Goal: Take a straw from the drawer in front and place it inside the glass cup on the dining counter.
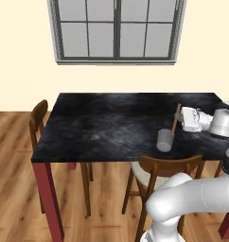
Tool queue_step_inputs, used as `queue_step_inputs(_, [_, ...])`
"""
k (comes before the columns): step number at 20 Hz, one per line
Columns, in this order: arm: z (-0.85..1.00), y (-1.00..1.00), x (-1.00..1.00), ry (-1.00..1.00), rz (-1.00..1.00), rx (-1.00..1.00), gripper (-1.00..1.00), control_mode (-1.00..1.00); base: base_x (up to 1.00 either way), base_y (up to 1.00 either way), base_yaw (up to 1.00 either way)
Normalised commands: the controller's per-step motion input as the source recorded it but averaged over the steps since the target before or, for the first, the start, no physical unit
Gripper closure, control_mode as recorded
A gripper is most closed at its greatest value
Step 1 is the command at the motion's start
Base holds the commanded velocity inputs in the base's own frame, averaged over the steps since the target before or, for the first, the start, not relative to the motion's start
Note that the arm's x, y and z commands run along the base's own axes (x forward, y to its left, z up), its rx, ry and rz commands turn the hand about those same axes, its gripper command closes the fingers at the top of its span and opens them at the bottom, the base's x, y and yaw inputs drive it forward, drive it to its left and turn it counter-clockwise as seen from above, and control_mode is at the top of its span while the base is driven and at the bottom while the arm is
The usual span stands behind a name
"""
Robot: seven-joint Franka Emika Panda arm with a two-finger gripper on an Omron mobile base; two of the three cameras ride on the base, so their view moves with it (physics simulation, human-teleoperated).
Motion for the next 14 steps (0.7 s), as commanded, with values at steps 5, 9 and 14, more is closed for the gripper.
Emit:
queue_step_inputs(5, [-0.13, -0.01, 0.11, 0.0, 0.0, 0.0, 1.0, -1.0, 0.0, 0.0, 0.0])
queue_step_inputs(9, [-0.14, 0.01, 0.05, 0.0, 0.0, 0.0, 1.0, -1.0, 0.0, 0.0, 0.0])
queue_step_inputs(14, [-0.14, -0.01, 0.0, 0.0, 0.0, 0.0, 1.0, -1.0, 0.0, 0.0, 0.0])
